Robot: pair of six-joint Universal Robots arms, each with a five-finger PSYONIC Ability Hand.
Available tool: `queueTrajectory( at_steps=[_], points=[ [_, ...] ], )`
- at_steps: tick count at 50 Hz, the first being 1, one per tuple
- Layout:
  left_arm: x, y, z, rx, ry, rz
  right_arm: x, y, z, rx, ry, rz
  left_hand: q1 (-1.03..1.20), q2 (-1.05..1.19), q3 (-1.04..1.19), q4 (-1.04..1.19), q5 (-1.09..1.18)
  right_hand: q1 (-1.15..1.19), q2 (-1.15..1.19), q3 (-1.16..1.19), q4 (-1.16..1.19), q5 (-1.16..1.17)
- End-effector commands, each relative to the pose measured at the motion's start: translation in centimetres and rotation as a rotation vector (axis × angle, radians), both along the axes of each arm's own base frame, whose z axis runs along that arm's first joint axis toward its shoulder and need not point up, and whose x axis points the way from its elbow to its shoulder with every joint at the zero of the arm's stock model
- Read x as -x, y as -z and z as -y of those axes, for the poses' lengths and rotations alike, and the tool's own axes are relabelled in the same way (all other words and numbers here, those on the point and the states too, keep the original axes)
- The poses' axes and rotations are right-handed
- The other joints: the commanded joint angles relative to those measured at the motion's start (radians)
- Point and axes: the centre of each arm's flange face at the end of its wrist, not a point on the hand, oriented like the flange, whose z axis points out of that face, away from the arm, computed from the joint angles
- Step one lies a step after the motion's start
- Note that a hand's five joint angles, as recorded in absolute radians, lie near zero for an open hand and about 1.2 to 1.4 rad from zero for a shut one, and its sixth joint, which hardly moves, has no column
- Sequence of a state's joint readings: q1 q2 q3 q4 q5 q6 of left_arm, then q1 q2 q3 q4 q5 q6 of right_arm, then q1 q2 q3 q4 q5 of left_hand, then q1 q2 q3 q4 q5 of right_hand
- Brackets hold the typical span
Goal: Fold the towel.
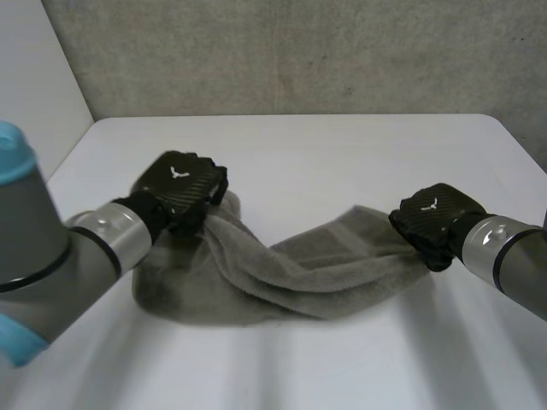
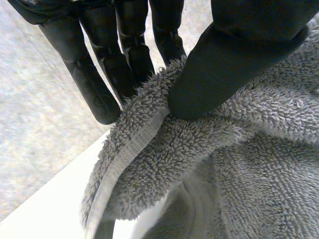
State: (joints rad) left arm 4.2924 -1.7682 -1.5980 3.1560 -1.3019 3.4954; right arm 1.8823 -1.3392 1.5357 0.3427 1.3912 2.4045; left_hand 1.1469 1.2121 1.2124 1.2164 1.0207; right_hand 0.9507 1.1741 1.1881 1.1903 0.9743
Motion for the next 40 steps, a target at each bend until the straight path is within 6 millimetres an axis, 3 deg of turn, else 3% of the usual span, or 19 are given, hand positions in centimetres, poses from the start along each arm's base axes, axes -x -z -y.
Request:
queueTrajectory(
  at_steps=[1,8,10,11,13,14,15,16,18,23,25,27,28,30,31,34,35,37,40],
  points=[
    [-0.4,-0.3,-0.6,-0.001,-0.002,0.09,-1.6,-1.9,1.9,0.105,-0.026,0.041,0.249,0.184,0.184,0.18,0.201,0.446,0.222,0.208,0.206,0.247],
    [1.2,-1.0,4.3,0.125,-0.085,0.157,-5.4,-5.5,6.6,0.365,-0.005,0.295,0.249,0.184,0.184,0.18,0.201,0.446,0.222,0.208,0.206,0.247],
    [2.0,-4.7,7.8,0.271,-0.185,0.094,-5.8,-7.3,8.0,0.466,0.017,0.365,0.249,0.184,0.184,0.18,0.201,0.446,0.222,0.208,0.206,0.247],
    [2.0,-4.8,7.8,0.272,-0.185,0.093,-6.0,-9.3,9.1,0.573,0.042,0.435,0.249,0.184,0.184,0.18,0.201,0.446,0.222,0.208,0.206,0.247],
    [2.5,-10.4,10.2,0.462,-0.269,-0.034,-6.1,-11.6,10.1,0.692,0.064,0.514,0.249,0.184,0.184,0.18,0.201,0.446,0.222,0.208,0.206,0.247],
    [2.5,-10.4,10.2,0.463,-0.269,-0.035,-6.1,-13.4,10.5,0.794,0.072,0.578,0.249,0.184,0.184,0.18,0.201,0.446,0.222,0.208,0.206,0.247],
    [2.6,-13.5,10.6,0.551,-0.291,-0.119,-6.1,-13.5,10.5,0.795,0.072,0.579,0.249,0.184,0.184,0.18,0.201,0.446,0.222,0.208,0.206,0.247],
    [2.6,-13.6,10.6,0.552,-0.291,-0.12,-6.1,-14.9,10.7,0.878,0.072,0.627,0.249,0.184,0.184,0.18,0.201,0.446,0.222,0.208,0.206,0.247],
    [2.4,-17.8,10.4,0.658,-0.303,-0.26,-6.1,-16.1,10.7,0.951,0.065,0.673,0.249,0.184,0.184,0.18,0.201,0.446,0.222,0.208,0.206,0.247],
    [2.1,-19.0,9.8,0.671,-0.296,-0.315,-6.2,-15.3,10.3,0.927,0.046,0.66,0.249,0.184,0.184,0.18,0.201,0.446,0.222,0.208,0.206,0.247],
    [2.1,-18.0,9.7,0.634,-0.295,-0.293,-6.3,-14.1,10.2,0.884,0.024,0.637,0.249,0.184,0.184,0.18,0.201,0.446,0.222,0.208,0.206,0.247],
    [2.0,-13.6,9.4,0.498,-0.285,-0.202,-6.6,-11.0,9.8,0.754,-0.044,0.574,0.249,0.184,0.184,0.18,0.201,0.446,0.222,0.208,0.206,0.247],
    [2.0,-13.6,9.4,0.497,-0.285,-0.201,-6.6,-11.0,9.8,0.753,-0.044,0.574,0.249,0.184,0.184,0.18,0.201,0.446,0.222,0.208,0.206,0.247],
    [1.7,-9.0,8.7,0.366,-0.279,-0.114,-6.8,-7.1,8.8,0.576,-0.108,0.502,0.249,0.184,0.184,0.18,0.201,0.446,0.222,0.208,0.206,0.247],
    [1.7,-8.9,8.7,0.365,-0.279,-0.114,-6.8,-7.0,8.8,0.575,-0.108,0.502,0.249,0.184,0.184,0.18,0.201,0.446,0.222,0.208,0.206,0.247],
    [0.8,-0.9,6.5,0.147,-0.261,0.033,-6.2,-1.9,6.2,0.315,-0.126,0.364,0.249,0.184,0.184,0.18,0.201,0.446,0.222,0.208,0.206,0.247],
    [0.8,-0.8,6.5,0.146,-0.261,0.034,-6.2,-1.9,6.2,0.314,-0.126,0.364,0.249,0.184,0.184,0.18,0.201,0.446,0.222,0.208,0.206,0.247],
    [0.1,3.0,4.7,0.04,-0.25,0.103,-5.1,1.0,4.3,0.17,-0.136,0.22,0.249,0.184,0.184,0.18,0.201,0.446,0.222,0.208,0.206,0.247],
    [-0.2,4.2,3.9,0.002,-0.247,0.128,-3.0,3.3,2.9,0.051,-0.134,0.065,0.249,0.184,0.184,0.18,0.201,0.446,0.222,0.208,0.206,0.247]
  ],
)
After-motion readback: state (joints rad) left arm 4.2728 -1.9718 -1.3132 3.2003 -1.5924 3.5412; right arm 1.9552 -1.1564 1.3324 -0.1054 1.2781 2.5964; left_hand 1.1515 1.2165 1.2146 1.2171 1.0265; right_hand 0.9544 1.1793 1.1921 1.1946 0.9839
